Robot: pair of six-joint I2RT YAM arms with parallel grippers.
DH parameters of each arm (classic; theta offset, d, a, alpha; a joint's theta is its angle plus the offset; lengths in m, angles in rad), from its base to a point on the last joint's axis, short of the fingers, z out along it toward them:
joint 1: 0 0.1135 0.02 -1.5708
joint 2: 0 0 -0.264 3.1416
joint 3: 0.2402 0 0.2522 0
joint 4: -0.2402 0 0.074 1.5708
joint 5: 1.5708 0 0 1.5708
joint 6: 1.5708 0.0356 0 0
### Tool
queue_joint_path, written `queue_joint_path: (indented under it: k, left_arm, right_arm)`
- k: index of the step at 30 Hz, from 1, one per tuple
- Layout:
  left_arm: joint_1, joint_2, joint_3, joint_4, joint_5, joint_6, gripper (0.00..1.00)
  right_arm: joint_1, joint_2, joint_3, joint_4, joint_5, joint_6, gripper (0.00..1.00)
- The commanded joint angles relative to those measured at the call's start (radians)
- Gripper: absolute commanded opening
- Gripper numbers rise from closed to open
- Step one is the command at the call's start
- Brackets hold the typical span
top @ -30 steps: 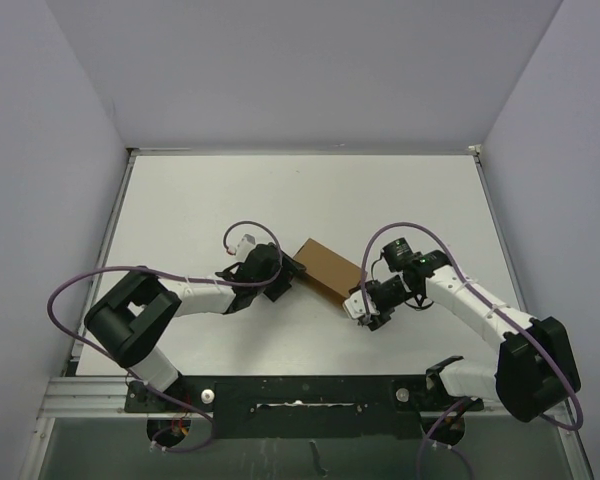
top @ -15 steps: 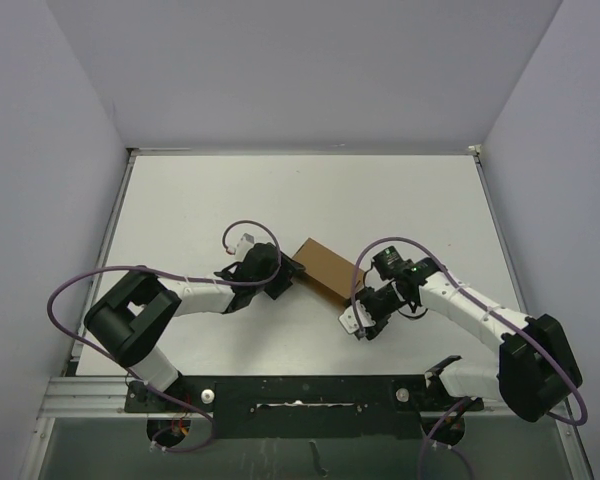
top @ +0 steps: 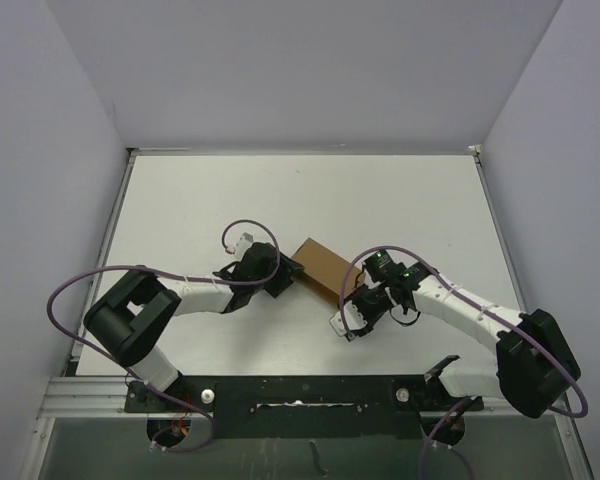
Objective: Fold the paper box
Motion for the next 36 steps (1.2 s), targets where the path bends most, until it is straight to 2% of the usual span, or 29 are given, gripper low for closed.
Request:
queue_joint_path:
  k: [1, 22, 36]
  left_arm:
    - [0.015, 0.032, 0.006, 0.015, 0.002, 0.007, 0.49]
    - [0.025, 0.041, 0.019, -0.005, 0.029, 0.013, 0.44]
    - [0.033, 0.039, 0.021, -0.005, 0.039, 0.012, 0.42]
  right_arm:
    - [0.013, 0.008, 0.009, 0.064, 0.027, 0.042, 0.35]
    - [0.044, 0.038, 0.01, 0.083, 0.056, 0.038, 0.34]
    - [0.072, 0.073, 0.013, 0.122, 0.128, 0.058, 0.26]
